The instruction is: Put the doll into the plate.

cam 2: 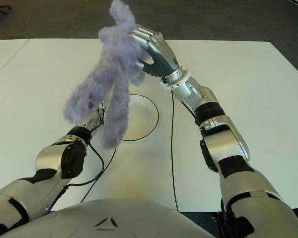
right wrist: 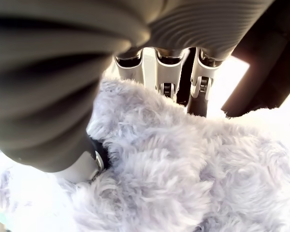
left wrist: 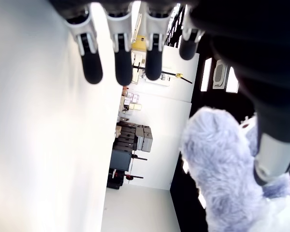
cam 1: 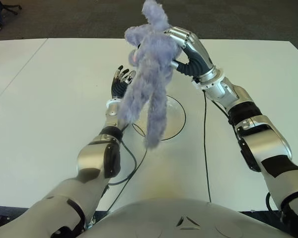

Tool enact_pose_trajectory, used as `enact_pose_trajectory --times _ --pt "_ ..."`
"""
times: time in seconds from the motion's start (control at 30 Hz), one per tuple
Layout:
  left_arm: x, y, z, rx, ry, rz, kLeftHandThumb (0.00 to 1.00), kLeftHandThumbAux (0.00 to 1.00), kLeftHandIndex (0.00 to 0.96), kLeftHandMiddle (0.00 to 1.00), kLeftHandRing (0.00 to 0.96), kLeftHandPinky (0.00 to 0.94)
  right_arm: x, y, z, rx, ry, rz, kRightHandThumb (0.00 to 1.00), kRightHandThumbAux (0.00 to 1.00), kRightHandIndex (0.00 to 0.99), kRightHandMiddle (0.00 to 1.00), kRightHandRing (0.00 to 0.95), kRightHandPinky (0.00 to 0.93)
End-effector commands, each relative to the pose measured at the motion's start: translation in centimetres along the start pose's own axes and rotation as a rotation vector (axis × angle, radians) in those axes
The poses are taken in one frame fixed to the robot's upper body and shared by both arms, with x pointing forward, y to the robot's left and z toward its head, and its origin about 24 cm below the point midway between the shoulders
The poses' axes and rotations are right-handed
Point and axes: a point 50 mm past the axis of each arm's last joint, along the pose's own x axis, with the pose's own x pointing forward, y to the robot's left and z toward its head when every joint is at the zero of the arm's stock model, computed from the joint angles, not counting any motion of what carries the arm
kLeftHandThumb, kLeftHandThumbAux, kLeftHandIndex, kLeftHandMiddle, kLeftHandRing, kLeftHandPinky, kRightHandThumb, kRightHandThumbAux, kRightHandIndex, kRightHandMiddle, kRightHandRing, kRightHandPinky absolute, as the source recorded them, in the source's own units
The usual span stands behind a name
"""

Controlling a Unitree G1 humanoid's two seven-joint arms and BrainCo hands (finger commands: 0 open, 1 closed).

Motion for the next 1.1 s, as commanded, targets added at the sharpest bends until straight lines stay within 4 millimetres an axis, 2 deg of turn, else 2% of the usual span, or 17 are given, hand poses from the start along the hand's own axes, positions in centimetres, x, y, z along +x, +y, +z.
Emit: enact_pose_trajectory --times 0.03,0.3,0.57,1.1 --pt "-4.1 1.2 -7.8 -0.036 0.368 0.062 0.000 0.640 0.076 0.161 0.178 0.203 -1.0 -0.3 2.0 0.055 -0.058 -0.025 0.700 0.715 0.438 0.867 0.869 0.860" --pt "-4.1 1.0 -7.5 -0.007 0.331 0.022 0.000 0.657 0.068 0.135 0.154 0.190 -2.1 -1.5 3.5 0.151 -0.027 0.022 0.700 0.714 0.439 0.843 0.852 0.844" --pt "-4.0 1.0 -7.5 -0.018 0.339 0.023 0.000 0.662 0.079 0.139 0.161 0.203 -3.3 -1.3 4.1 0.271 0.011 0.112 0.705 0.712 0.439 0.838 0.845 0.842" --pt "-4.0 1.2 -7.5 -0.055 0.353 0.046 0.000 0.638 0.084 0.157 0.175 0.211 -4.3 -0.8 4.7 0.377 0.025 0.238 0.701 0.714 0.439 0.841 0.844 0.836"
